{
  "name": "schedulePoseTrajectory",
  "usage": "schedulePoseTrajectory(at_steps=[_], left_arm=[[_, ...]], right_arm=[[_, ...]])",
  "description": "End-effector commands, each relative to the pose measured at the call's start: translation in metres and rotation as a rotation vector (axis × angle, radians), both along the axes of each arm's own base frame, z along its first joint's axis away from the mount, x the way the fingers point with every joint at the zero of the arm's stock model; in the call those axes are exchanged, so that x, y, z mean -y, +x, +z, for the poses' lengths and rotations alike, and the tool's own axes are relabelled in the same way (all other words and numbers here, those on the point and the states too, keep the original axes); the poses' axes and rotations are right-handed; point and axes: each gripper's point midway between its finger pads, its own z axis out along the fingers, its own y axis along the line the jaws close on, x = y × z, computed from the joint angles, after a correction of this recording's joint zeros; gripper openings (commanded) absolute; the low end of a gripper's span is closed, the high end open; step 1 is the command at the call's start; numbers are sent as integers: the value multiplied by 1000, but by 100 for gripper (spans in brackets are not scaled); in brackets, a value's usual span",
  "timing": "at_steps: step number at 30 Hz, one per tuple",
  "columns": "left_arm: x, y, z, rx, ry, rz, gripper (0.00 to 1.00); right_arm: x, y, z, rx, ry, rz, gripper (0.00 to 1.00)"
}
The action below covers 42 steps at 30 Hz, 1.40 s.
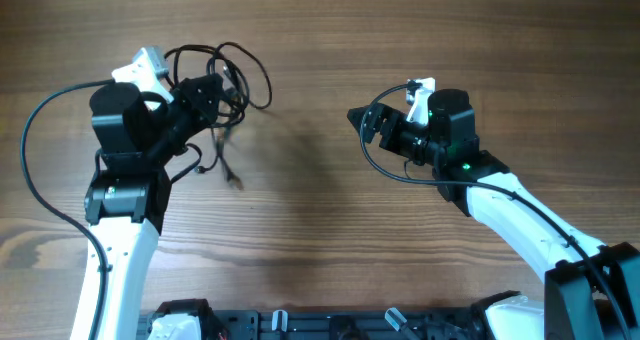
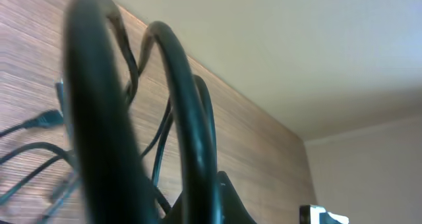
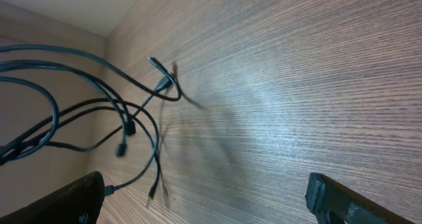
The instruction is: Untangle cables
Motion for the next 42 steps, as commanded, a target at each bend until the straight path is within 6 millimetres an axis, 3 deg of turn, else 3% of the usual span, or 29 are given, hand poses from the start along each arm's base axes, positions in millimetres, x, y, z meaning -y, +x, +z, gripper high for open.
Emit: schedulePoseTrajectory(at_steps=[1, 12, 18, 25, 30, 37, 38, 40, 42], left_arm=[[-9, 1, 14, 55, 49, 32, 4], [-13, 1, 10, 58, 107, 35, 4], [-12, -4, -1, 60, 234, -26, 4], [-11, -14, -25, -45, 231, -41, 4], [4, -17, -49, -102, 282, -133, 4], [44, -15, -85, -184, 285, -257, 4], [49, -14, -88, -185, 286, -271, 11], [56, -13, -91, -186, 285, -287, 52], [59, -13, -95, -194, 286, -298, 77]], right_arm=[[0, -1, -4, -18, 9, 6, 100], [-1, 0, -3, -9, 9, 7, 100], [-2, 3, 2, 15, 17, 7, 100], [-2, 5, 5, 28, 24, 5, 100], [-3, 5, 6, 32, 24, 6, 100], [-2, 5, 6, 35, 22, 7, 100], [-2, 5, 6, 37, 20, 9, 100], [-2, 5, 6, 38, 19, 9, 100], [-2, 5, 5, 38, 18, 9, 100]])
